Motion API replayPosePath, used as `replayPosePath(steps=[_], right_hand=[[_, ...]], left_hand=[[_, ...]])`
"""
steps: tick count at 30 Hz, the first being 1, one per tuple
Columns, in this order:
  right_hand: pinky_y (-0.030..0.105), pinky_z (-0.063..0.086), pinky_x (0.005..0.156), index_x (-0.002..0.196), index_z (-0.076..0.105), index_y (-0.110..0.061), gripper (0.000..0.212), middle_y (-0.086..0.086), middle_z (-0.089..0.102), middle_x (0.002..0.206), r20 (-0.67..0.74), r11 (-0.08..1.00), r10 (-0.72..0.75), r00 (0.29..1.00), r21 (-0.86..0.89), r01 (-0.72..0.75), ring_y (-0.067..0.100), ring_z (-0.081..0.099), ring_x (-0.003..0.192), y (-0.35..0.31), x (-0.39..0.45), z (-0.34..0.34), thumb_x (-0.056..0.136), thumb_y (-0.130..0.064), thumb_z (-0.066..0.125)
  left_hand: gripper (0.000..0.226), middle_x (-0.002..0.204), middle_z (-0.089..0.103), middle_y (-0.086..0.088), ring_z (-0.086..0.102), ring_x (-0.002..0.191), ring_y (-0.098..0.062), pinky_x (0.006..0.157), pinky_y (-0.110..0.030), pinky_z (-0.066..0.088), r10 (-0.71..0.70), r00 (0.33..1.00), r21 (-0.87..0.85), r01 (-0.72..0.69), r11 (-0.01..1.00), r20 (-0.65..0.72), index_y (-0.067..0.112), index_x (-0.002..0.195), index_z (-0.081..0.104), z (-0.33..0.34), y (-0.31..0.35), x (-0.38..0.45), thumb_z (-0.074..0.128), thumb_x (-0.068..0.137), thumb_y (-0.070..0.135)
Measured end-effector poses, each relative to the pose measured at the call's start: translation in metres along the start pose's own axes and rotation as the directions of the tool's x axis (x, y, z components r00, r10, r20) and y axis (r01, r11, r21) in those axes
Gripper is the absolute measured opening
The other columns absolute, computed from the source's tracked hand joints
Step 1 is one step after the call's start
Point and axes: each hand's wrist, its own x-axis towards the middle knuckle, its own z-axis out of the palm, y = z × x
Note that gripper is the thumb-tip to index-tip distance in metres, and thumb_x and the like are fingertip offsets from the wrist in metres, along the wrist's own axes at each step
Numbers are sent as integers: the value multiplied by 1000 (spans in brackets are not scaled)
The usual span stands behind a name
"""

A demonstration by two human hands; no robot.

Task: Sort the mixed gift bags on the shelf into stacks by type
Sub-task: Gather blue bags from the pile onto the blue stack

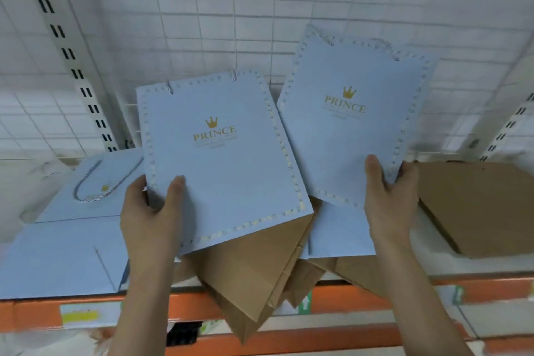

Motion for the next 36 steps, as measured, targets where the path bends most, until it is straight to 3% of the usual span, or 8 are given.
replayPosePath(steps=[3, 7, 15, 18, 23, 26, 30, 36], right_hand=[[18, 45, 64, 109, 53, -6, 37, -1, 63, 98, -16, 998, -9, 1000, -60, 8, 11, 61, 86, 11, 21, -43, 87, -33, 61], [15, 40, 53, 104, 55, -9, 28, -13, 56, 82, 2, 992, 19, 1000, -127, -18, -1, 55, 74, 34, 52, -115, 88, -32, 60], [22, 43, 57, 105, 58, -8, 27, -1, 65, 93, 70, 983, 106, 992, -156, -94, 11, 63, 83, 70, 113, -249, 88, -29, 59], [20, 42, 56, 103, 59, -9, 24, 2, 65, 94, 80, 981, 137, 987, -152, -124, 7, 62, 82, 81, 124, -272, 89, -28, 59], [20, 38, 50, 88, 53, -10, 21, -2, 57, 73, 123, 962, 164, 979, -239, -132, 13, 55, 68, 92, 135, -290, 88, -30, 59], [23, 38, 52, 94, 56, -10, 21, -2, 62, 79, 151, 959, 184, 971, -244, -144, 10, 59, 73, 97, 146, -292, 89, -29, 59], [24, 40, 55, 95, 58, -11, 23, 0, 66, 84, 190, 960, 182, 965, -248, -132, 12, 63, 80, 99, 168, -300, 88, -32, 58], [18, 40, 54, 100, 56, -18, 17, -6, 63, 85, 174, 967, 155, 972, -226, -114, 0, 57, 76, 105, 211, -337, 89, -30, 57]], left_hand=[[38, 104, 60, 1, 55, 92, -17, 72, -28, 43, 50, 999, 18, -51, 999, 19, 16, 120, 56, 27, 14, -24, 62, 85, 31], [40, 105, 64, 5, 60, 95, -17, 80, -37, 48, 68, 997, 21, -69, 997, 45, 23, 118, 56, 70, 29, -73, 62, 82, 39], [47, 113, 61, 1, 59, 100, -23, 78, -40, 50, 42, 987, -1, -42, 999, 155, 21, 125, 51, 168, 48, -196, 66, 83, 35], [59, 116, 62, -2, 60, 101, -25, 83, -47, 51, 24, 982, 28, -30, 999, 186, 23, 127, 49, 191, 54, -222, 65, 75, 46], [36, 104, 64, 0, 57, 95, -21, 70, -32, 42, 38, 978, 76, -55, 996, 206, 19, 119, 57, 217, 57, -232, 63, 85, 31], [34, 101, 63, 5, 57, 93, -17, 64, -25, 42, 35, 973, 61, -50, 997, 230, 21, 119, 57, 230, 60, -233, 62, 86, 29], [27, 92, 61, 15, 58, 92, -18, 66, -29, 42, 24, 974, 39, -33, 999, 227, 23, 113, 58, 247, 65, -238, 62, 86, 28], [32, 103, 64, 4, 59, 94, -19, 68, -30, 45, 31, 976, 18, -35, 999, 218, 21, 114, 59, 294, 83, -264, 64, 84, 30]])
